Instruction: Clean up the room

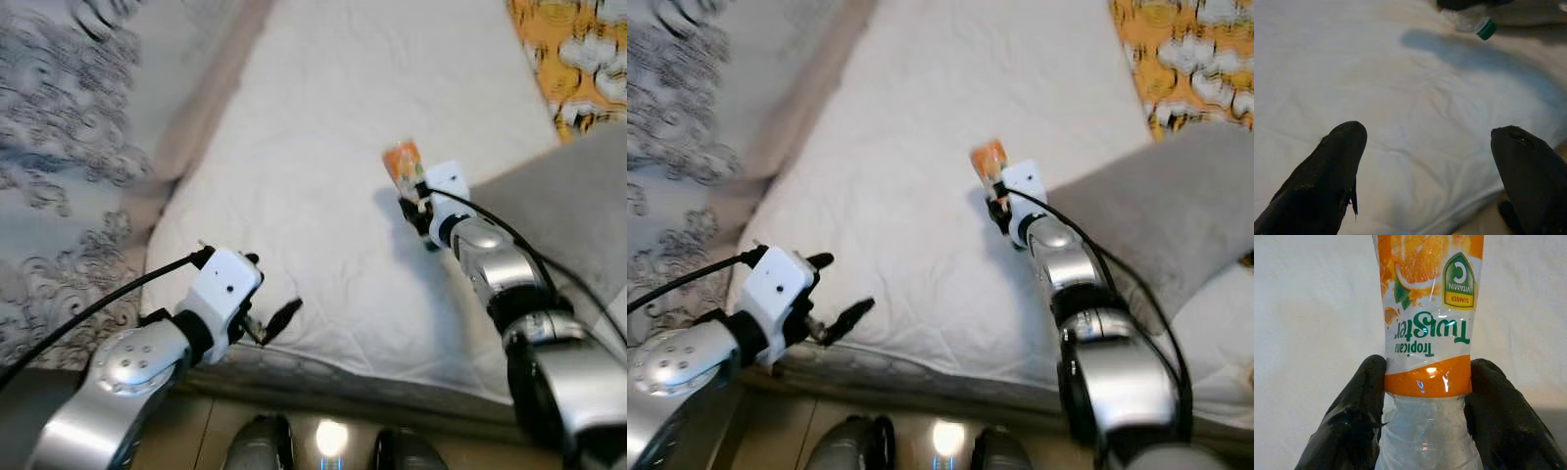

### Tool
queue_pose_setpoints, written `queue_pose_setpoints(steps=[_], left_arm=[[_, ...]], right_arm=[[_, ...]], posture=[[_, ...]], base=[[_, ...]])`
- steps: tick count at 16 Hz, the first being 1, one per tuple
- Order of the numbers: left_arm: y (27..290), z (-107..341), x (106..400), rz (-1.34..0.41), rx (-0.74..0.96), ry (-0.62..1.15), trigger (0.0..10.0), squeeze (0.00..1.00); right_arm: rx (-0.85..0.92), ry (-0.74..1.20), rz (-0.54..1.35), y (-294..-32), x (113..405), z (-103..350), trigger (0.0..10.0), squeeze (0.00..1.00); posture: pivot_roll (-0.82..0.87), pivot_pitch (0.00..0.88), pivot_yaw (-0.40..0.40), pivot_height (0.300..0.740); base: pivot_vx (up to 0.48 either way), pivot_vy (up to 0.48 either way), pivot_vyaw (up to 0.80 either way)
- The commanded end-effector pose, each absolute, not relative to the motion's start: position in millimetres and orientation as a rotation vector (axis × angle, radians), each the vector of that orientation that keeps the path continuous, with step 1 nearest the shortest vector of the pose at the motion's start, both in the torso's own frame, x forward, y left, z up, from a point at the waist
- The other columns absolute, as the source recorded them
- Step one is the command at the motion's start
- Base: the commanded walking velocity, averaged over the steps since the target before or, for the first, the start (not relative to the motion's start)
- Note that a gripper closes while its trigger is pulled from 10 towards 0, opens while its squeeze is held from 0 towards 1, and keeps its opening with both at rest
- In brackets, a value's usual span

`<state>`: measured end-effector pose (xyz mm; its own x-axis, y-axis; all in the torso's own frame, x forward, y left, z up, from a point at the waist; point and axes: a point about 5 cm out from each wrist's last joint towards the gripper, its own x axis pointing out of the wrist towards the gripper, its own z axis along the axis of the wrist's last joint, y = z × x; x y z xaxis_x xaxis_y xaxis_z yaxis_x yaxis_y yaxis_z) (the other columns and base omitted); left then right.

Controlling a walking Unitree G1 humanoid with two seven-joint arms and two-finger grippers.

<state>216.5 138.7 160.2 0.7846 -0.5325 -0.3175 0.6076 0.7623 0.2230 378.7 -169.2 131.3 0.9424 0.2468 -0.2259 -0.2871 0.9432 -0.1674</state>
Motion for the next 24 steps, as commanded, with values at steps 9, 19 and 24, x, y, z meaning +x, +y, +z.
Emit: queue_pose_setpoints(steps=[9,19,24], left_arm=[[150,135,223,-0.210,0.215,0.298,10.0,0.67],[163,130,215,-0.127,0.182,0.239,10.0,0.44],[169,128,212,-0.047,0.124,0.282,10.0,0.00]], right_arm=[[0.096,0.175,0.435,-149,252,128,10.0,0.00],[0.102,0.294,0.305,-148,225,106,10.0,0.00],[0.091,0.341,0.326,-147,223,99,10.0,0.00]], posture=[[0.01,0.000,0.044,0.740],[0.01,0.000,0.048,0.740],[0.03,0.000,0.025,0.740]], base=[[0.000,0.000,0.27],[0.000,0.000,0.80],[0.000,0.000,0.80]])
